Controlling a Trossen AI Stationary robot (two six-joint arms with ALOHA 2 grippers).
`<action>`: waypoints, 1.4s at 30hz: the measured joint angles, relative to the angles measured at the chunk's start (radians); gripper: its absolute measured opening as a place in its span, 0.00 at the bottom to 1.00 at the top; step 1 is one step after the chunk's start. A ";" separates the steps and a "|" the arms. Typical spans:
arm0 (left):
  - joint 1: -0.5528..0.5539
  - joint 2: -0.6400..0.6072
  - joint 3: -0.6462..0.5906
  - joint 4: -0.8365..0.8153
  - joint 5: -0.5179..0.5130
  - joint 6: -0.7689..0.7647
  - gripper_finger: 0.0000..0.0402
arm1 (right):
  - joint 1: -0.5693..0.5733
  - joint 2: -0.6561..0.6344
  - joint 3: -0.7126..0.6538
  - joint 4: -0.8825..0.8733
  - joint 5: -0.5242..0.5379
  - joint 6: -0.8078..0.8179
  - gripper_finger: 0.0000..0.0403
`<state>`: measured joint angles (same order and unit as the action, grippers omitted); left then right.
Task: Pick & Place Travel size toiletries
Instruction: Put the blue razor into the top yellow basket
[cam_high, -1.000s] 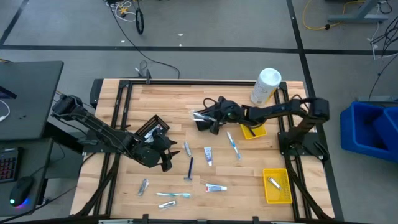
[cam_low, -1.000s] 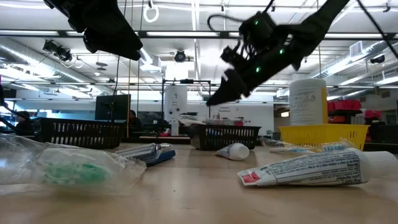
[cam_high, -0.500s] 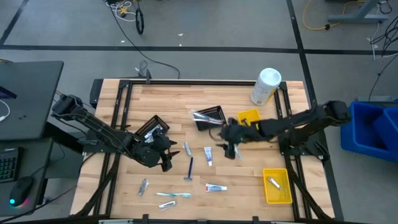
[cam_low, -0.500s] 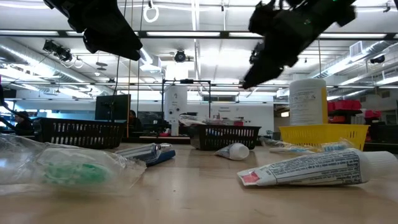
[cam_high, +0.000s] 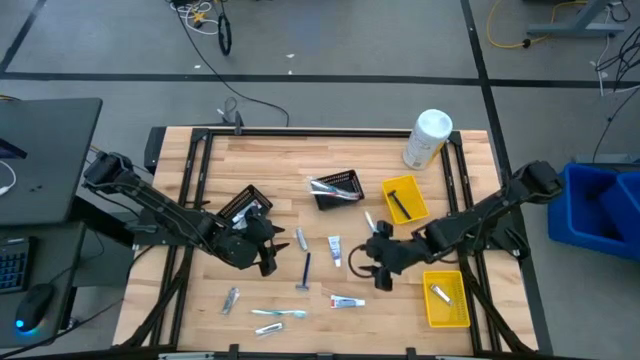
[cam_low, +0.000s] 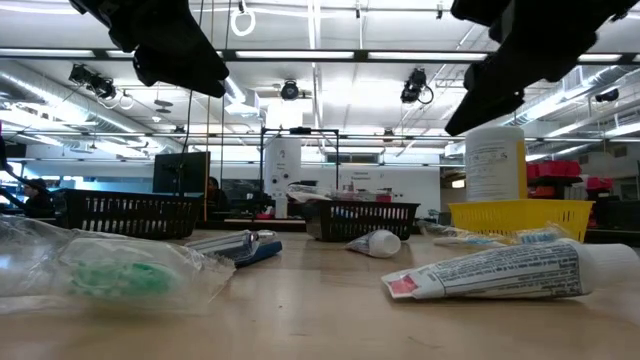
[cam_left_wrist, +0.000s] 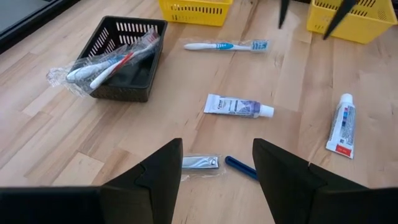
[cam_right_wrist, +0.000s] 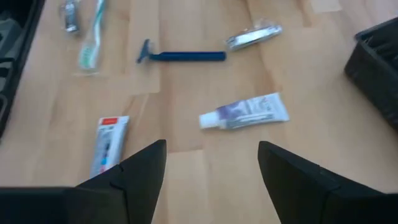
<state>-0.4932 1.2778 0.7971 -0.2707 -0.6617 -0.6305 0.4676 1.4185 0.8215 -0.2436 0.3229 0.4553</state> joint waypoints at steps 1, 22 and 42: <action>0.000 0.000 0.000 0.000 0.000 -0.014 0.51 | 0.007 0.003 0.000 0.001 0.001 0.002 0.64; 0.021 0.357 0.092 0.249 0.269 -0.277 0.51 | 0.017 0.078 0.000 0.064 0.018 -0.037 0.64; 0.053 0.658 0.439 -0.246 0.284 -0.544 0.51 | 0.017 0.078 0.000 0.094 0.025 -0.026 0.57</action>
<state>-0.4404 1.9354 1.2366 -0.5171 -0.3774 -1.1742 0.4850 1.4963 0.8215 -0.1499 0.3477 0.4290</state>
